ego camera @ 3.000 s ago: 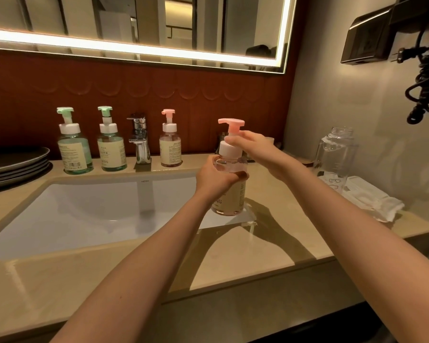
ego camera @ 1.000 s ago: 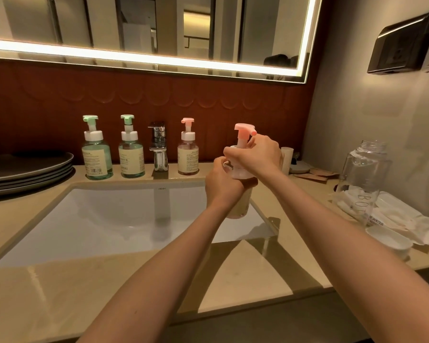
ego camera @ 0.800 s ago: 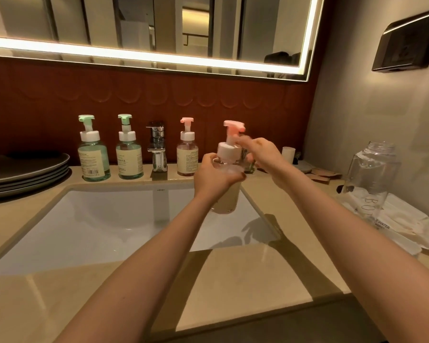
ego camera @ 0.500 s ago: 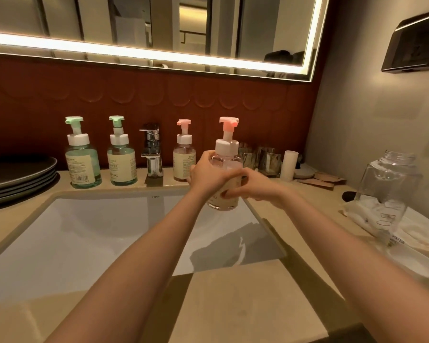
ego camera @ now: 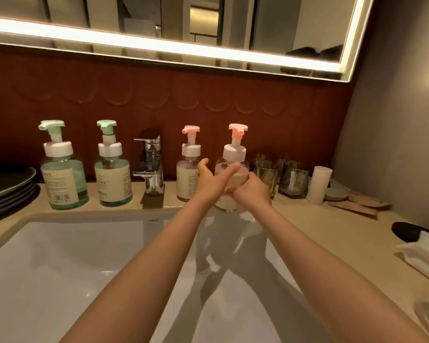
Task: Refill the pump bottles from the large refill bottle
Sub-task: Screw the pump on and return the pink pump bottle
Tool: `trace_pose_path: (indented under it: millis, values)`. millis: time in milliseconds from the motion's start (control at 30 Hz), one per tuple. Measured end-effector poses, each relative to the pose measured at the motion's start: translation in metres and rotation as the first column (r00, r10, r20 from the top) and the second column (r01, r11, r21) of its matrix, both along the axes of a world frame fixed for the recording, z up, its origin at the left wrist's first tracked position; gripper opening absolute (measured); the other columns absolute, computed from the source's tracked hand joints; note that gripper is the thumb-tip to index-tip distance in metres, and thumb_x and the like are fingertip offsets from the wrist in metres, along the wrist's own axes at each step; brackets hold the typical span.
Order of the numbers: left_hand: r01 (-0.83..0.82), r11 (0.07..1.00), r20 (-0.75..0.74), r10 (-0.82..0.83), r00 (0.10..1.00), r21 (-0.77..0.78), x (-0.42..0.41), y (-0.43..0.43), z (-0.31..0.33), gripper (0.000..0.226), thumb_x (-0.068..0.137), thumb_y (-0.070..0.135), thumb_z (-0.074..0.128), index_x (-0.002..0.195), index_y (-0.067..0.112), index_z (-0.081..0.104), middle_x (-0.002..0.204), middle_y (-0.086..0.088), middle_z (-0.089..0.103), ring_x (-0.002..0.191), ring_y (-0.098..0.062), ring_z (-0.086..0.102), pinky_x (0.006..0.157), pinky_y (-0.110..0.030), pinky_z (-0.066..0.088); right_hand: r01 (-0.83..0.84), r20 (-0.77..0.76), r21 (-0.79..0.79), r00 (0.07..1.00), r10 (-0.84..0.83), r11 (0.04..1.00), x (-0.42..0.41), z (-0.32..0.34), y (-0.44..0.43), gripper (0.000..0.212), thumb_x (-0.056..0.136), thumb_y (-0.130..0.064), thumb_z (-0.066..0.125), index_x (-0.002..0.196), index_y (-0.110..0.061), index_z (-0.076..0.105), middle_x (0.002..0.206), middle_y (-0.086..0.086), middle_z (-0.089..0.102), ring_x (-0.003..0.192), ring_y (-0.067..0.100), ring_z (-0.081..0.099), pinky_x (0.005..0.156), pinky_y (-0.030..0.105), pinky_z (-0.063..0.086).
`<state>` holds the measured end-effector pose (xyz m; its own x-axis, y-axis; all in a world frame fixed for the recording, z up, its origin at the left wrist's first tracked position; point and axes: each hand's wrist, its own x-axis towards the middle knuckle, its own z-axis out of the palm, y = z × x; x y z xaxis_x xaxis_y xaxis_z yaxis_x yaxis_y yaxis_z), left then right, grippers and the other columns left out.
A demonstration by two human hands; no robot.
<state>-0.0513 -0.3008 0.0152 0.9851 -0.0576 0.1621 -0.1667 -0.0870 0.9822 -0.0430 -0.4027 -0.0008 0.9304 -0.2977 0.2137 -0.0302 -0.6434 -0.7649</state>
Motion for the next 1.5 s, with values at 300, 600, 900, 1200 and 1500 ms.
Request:
trace_pose_path:
  millis: [300, 600, 900, 1200, 1500]
  values:
    - [-0.005, 0.999, -0.045, 0.007, 0.999, 0.054, 0.043, 0.000, -0.022, 0.057, 0.095, 0.046, 0.038, 0.144, 0.016, 0.032, 0.142, -0.004, 0.042, 0.122, -0.019, 0.045, 0.084, -0.031, 0.035, 0.027, -0.055, 0.108, 0.998, -0.021, 0.994, 0.060, -0.015, 0.004, 0.066, 0.069, -0.039, 0.078, 0.122, -0.015, 0.048, 0.114, 0.003, 0.058, 0.103, 0.024, 0.059, 0.085, 0.041, 0.053]
    - [-0.025, 0.998, -0.049, 0.027, 0.998, 0.054, 0.052, -0.009, -0.027, 0.051, 0.096, 0.040, 0.035, 0.141, 0.016, 0.036, 0.134, -0.004, 0.047, 0.108, -0.016, 0.046, 0.060, -0.021, 0.037, -0.006, -0.057, 0.213, 0.998, 0.018, 0.977, 0.070, -0.017, -0.001, 0.085, 0.069, -0.023, 0.082, 0.137, -0.009, 0.033, 0.131, 0.011, 0.051, 0.116, 0.028, 0.054, 0.091, 0.041, 0.051]
    - [-0.034, 0.991, -0.046, 0.040, 0.998, 0.128, 0.017, -0.013, -0.013, 0.044, 0.100, 0.032, 0.030, 0.139, 0.014, 0.037, 0.136, -0.009, 0.046, 0.122, -0.025, 0.046, 0.089, -0.033, 0.039, 0.025, -0.117, 0.256, 0.993, 0.005, 0.966, 0.033, -0.013, -0.014, 0.076, 0.072, -0.014, 0.079, 0.135, -0.013, 0.038, 0.131, 0.011, 0.052, 0.115, 0.028, 0.055, 0.096, 0.043, 0.048]
    - [0.039, 0.990, 0.012, -0.041, 0.999, 0.133, -0.049, -0.025, 0.008, 0.035, 0.100, 0.028, 0.032, 0.130, 0.014, 0.044, 0.119, -0.001, 0.049, 0.115, -0.020, 0.047, 0.101, -0.040, 0.041, 0.014, -0.053, 0.288, 0.999, 0.002, 0.958, -0.048, 0.018, -0.031, 0.043, 0.078, -0.010, 0.072, 0.116, -0.014, 0.051, 0.118, 0.007, 0.055, 0.106, 0.024, 0.058, 0.094, 0.041, 0.050]
    - [0.106, 0.983, 0.042, -0.114, 0.993, 0.148, -0.120, -0.056, 0.004, 0.033, 0.100, 0.025, 0.033, 0.129, 0.014, 0.044, 0.116, -0.001, 0.047, 0.111, -0.020, 0.049, 0.092, -0.035, 0.043, -0.020, -0.050, 0.217, 0.998, 0.032, 0.976, -0.149, 0.018, -0.050, 0.024, 0.085, -0.005, 0.061, 0.108, -0.011, 0.058, 0.091, 0.002, 0.058, 0.086, 0.017, 0.059, 0.082, 0.031, 0.053]
